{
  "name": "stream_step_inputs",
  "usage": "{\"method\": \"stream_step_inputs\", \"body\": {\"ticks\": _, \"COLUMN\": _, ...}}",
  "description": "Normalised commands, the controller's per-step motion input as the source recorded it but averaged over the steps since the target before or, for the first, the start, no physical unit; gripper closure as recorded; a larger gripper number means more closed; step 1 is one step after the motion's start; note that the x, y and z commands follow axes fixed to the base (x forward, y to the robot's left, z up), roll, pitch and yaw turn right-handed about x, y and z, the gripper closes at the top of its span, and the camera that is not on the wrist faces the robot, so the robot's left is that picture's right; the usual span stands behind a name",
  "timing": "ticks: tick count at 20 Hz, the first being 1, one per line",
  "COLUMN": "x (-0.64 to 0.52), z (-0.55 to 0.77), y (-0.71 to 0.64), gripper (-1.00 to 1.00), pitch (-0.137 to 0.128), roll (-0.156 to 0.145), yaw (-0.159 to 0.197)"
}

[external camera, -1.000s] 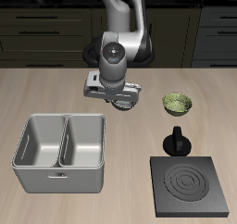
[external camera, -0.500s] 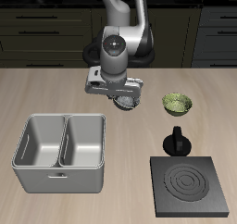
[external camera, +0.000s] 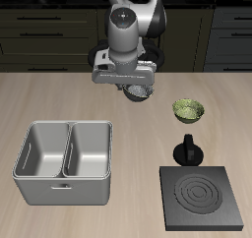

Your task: Place the black bowl on the flat stove and turn on the flat stove

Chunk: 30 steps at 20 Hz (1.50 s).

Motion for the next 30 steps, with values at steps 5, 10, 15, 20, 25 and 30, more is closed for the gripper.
{"method": "stream_step_inputs", "body": {"ticks": 5, "x": -0.10, "z": 0.54, "y": 0.01, "gripper": 1.00, "pitch": -0.085, "roll": 0.004, "yaw": -0.003}}
{"method": "stream_step_inputs", "body": {"ticks": 10, "x": -0.04, "z": 0.18, "y": 0.02, "gripper": 1.00, "pitch": -0.032, "roll": 0.007, "yaw": 0.009}}
{"method": "stream_step_inputs", "body": {"ticks": 15, "x": 0.03, "z": 0.13, "y": 0.04, "gripper": 1.00, "pitch": -0.020, "roll": 0.009, "yaw": 0.002}}
{"method": "stream_step_inputs", "body": {"ticks": 20, "x": 0.05, "z": 0.09, "y": 0.00, "gripper": 1.00, "pitch": -0.007, "roll": 0.004, "yaw": 0.008}}
{"method": "stream_step_inputs", "body": {"ticks": 25, "x": -0.01, "z": 0.16, "y": 0.00, "gripper": 1.00, "pitch": -0.022, "roll": -0.001, "yaw": 0.006}}
{"method": "stream_step_inputs", "body": {"ticks": 30, "x": 0.20, "z": 0.06, "y": -0.04, "gripper": 1.00, "pitch": 0.012, "roll": 0.004, "yaw": 0.025}}
